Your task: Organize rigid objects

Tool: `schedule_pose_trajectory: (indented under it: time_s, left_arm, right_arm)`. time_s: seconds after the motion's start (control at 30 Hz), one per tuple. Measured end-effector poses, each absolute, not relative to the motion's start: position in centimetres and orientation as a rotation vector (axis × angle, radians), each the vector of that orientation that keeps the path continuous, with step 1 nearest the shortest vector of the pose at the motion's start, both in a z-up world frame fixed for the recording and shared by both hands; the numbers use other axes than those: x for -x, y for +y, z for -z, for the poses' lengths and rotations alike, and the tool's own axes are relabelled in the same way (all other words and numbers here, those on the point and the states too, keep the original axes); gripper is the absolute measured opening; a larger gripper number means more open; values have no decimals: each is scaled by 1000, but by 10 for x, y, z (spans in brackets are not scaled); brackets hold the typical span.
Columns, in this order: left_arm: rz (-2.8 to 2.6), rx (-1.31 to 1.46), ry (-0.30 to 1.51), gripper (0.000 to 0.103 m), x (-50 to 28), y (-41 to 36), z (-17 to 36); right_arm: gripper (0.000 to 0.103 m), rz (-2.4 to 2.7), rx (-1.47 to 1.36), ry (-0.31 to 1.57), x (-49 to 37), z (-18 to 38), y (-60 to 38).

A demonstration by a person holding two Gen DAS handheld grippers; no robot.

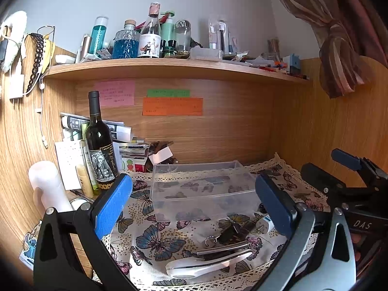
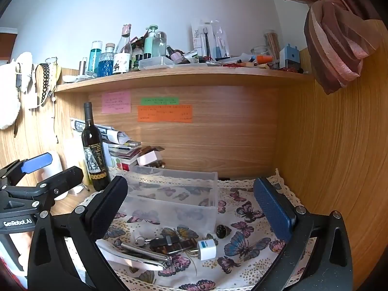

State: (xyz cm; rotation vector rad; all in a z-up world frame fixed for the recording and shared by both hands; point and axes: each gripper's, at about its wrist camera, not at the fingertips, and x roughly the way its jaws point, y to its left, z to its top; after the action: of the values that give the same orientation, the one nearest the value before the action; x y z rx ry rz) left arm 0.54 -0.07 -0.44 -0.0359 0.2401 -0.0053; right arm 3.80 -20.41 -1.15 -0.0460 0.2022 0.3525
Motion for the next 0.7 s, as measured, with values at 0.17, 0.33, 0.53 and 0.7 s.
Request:
schedule_pose_trajectory:
  time_s: [0.17,0.33,0.53,0.7]
  left_arm:
    - [7,37,240,103,-5,-1,3]
    - [8,36,239,103,-5,-2,3]
    - [7,36,239,103,-5,-1,3]
    - [6,36,239,103,-5,-1,3]
  right_arm:
    - [103,-346,46,200,-37,11,-204]
    - [103,-351,45,201,-38,11,-205]
    - [103,-353,45,203,-39,13,-207]
    - [103,-353,43,200,-37,11,-205]
